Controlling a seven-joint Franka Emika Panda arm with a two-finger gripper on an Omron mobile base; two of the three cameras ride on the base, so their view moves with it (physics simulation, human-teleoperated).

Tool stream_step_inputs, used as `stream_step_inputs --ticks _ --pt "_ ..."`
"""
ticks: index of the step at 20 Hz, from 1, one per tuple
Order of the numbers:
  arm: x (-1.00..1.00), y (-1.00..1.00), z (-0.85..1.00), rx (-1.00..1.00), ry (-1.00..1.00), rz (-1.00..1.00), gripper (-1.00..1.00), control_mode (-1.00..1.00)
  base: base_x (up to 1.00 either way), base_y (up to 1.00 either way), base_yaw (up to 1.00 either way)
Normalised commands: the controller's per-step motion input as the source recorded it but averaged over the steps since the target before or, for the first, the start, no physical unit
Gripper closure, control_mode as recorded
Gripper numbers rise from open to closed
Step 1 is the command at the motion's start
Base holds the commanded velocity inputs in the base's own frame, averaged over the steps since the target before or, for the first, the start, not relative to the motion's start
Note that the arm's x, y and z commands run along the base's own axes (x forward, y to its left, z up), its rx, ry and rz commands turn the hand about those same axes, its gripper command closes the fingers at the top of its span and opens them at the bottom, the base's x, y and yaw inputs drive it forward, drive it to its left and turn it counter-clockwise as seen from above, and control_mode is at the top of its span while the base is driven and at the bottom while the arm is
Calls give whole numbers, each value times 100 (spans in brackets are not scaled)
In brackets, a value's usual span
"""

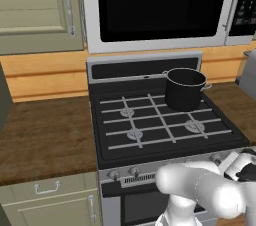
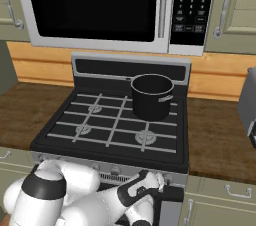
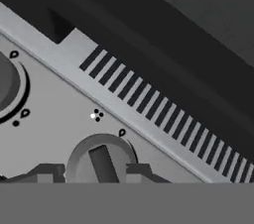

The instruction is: Turn off the rear right burner of the stove.

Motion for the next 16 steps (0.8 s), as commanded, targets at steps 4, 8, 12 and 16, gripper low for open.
stream_step_inputs --ticks 4,8,12,16 --pt "0 4 24 65 28 -48 100 -100 0 0 0" --pt "1 0 31 71 23 -41 100 -100 0 0 0" --pt "14 0 34 76 20 -35 100 -100 0 0 0" --pt "13 -14 46 87 23 -31 100 -100 0 0 0"
